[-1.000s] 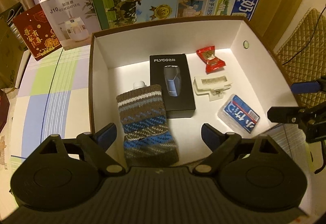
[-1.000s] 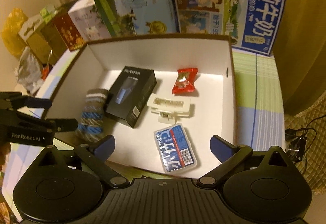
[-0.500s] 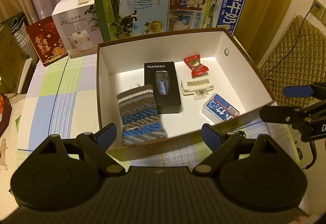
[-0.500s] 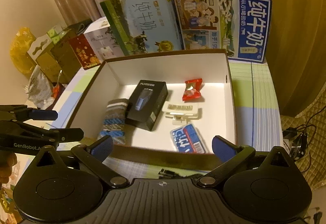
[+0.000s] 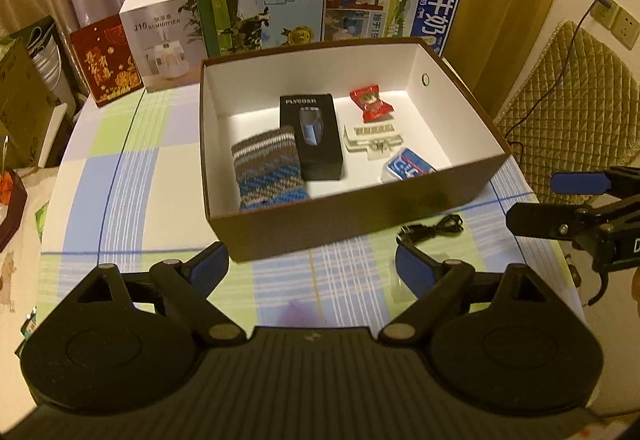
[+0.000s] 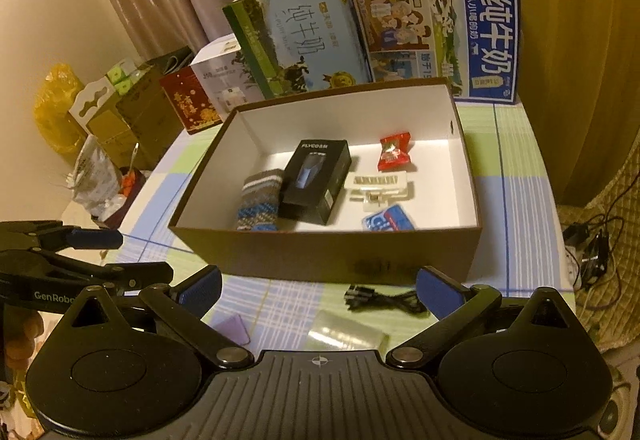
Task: Organize objects
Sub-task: 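Withdraw both tools from the box toward the cotton-swab bag and cable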
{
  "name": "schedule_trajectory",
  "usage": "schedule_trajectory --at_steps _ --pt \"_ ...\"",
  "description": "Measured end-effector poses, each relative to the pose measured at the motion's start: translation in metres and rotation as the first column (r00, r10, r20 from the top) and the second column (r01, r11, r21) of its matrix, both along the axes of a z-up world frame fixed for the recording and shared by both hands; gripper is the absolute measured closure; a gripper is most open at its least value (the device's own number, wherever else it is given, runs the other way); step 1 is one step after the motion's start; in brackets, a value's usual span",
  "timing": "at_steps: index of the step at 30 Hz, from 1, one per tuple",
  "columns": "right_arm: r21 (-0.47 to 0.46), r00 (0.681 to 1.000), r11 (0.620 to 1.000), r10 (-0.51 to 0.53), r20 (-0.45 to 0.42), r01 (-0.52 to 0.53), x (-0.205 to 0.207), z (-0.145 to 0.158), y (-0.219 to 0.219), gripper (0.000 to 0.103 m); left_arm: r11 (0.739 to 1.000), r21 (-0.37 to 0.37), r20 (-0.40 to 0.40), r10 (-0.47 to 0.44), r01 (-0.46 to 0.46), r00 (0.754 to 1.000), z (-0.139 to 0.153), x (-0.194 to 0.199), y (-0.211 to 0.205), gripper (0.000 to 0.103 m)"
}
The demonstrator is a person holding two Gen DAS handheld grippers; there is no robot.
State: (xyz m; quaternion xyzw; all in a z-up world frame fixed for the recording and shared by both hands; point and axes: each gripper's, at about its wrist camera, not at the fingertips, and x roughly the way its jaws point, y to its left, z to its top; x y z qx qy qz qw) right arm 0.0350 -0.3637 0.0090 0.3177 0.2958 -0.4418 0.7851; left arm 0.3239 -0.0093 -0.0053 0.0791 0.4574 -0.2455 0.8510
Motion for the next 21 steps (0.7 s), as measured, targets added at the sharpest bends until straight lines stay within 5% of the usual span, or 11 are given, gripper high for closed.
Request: schedule_trajectory --at_steps 21 --pt "0.07 0.998 0.997 -0.03 -0.047 0.034 -0.012 -0.035 0.06 0.002 1.0 0.009 -0.102 -0.024 0.025 0.994 -0.037 -0.058 0.018 0.015"
